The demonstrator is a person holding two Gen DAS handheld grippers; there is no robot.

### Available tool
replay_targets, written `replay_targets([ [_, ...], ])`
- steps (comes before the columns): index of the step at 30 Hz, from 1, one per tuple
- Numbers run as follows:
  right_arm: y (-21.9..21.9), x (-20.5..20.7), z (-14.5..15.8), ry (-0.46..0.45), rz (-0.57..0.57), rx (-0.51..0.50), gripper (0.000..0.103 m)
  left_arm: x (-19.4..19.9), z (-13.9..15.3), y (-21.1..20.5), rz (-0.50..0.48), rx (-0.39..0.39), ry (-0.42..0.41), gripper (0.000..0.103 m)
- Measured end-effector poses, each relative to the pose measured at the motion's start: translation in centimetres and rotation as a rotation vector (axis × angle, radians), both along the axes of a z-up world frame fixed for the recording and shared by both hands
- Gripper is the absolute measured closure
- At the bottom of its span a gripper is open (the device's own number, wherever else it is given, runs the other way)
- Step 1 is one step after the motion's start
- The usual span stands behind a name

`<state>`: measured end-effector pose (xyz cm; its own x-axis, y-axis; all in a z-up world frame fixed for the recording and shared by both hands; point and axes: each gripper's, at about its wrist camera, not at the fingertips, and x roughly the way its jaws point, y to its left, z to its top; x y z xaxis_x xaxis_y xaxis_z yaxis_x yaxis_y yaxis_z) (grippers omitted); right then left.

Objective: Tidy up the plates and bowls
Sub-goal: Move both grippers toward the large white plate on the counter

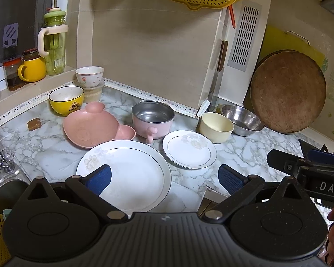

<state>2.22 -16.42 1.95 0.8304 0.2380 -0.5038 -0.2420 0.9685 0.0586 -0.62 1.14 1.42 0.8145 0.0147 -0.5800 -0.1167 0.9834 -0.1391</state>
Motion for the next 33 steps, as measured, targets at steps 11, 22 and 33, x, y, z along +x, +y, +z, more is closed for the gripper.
replay_targets([
  [11,1.2,1.6,-0.7,0.032,0.034,0.007,0.001,1.3,-0.5,1.6,0.034,0.018,0.002,0.000],
  [22,2.0,3.1,-0.9,0.041,0.046,0.007,0.001,2.7,-0.8,2.6,0.044,-0.006,0.007,0.000],
  [33,2.2,4.3,-2.1,0.084,0.048,0.011,0.001,3.6,-2.3,3.0,0.040,-0.029,0.071,0.000],
])
